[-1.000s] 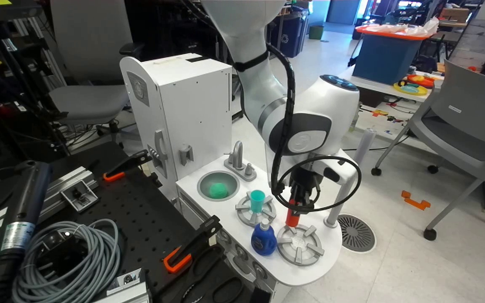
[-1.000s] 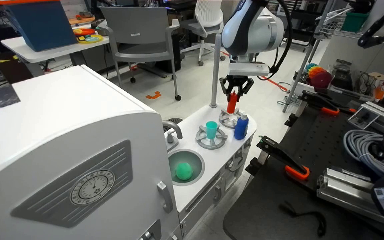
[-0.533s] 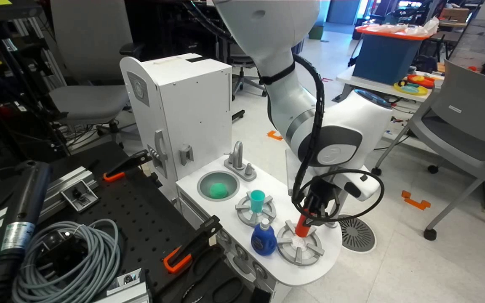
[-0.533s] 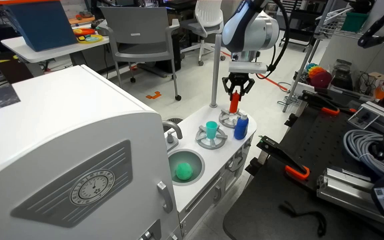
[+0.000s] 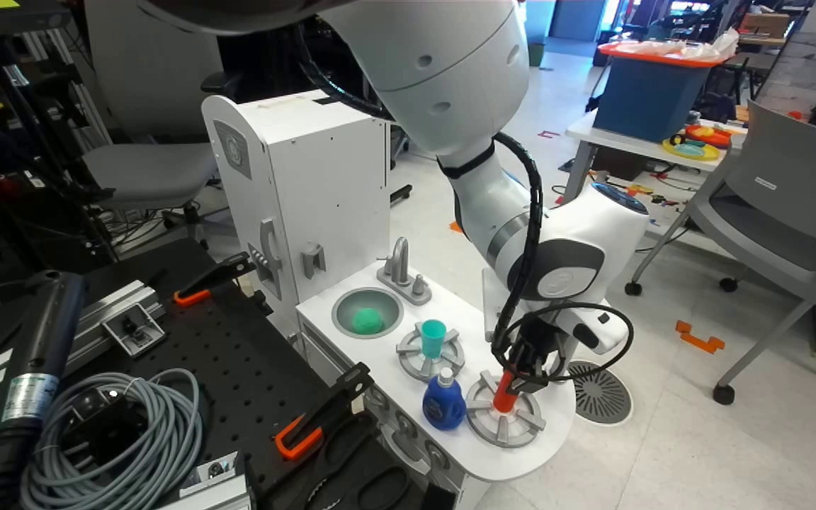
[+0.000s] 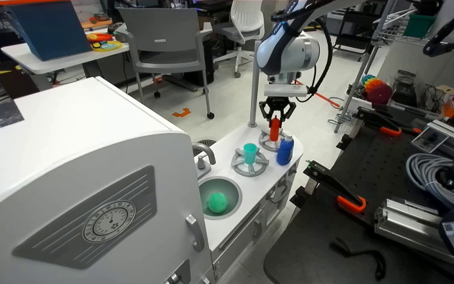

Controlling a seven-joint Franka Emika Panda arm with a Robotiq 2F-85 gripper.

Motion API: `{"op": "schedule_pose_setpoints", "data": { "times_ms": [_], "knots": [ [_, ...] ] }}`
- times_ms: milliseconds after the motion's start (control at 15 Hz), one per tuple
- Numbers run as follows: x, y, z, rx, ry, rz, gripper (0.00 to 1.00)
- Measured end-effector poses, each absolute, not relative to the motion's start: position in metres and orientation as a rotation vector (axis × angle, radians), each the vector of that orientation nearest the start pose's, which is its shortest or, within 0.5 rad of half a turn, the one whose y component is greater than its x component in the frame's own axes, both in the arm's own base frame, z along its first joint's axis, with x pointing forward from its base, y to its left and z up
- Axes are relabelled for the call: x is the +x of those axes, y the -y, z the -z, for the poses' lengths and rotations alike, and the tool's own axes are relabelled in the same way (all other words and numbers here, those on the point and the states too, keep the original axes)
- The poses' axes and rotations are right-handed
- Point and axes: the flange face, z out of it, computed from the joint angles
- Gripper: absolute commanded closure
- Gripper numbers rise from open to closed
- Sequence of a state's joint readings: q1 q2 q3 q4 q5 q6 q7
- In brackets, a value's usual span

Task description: Put the orange bottle on the stove plate to the right

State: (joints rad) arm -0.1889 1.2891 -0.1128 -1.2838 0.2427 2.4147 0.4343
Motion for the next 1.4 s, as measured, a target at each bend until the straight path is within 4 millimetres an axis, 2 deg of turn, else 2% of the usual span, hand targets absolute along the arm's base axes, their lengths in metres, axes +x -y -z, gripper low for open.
{"op": "schedule_pose_setpoints", "data": {
  "times_ms": [67, 133, 267, 467, 733, 933, 1067, 1333, 1400],
  "knots": [
    [0.651, 0.187, 0.054, -2.832, -1.295, -0.234, 0.36],
    [0.653, 0.187, 0.054, -2.836, -1.298, -0.245, 0.35],
    [0.655, 0.186, 0.057, -2.844, -1.311, -0.265, 0.22],
    [0.652, 0.18, 0.072, -2.855, -1.31, -0.309, 0.01],
    [0.653, 0.169, 0.076, -2.895, -1.265, -0.326, 0.0],
    [0.653, 0.153, 0.073, -2.956, -1.189, -0.335, 0.0],
    [0.651, 0.136, 0.064, -3.004, -1.116, -0.359, 0.0],
    [0.62, 0.104, 0.033, -3.033, -0.962, -0.661, 0.0],
    [0.618, 0.102, 0.027, -3.032, -0.956, -0.679, 0.0]
  ]
}}
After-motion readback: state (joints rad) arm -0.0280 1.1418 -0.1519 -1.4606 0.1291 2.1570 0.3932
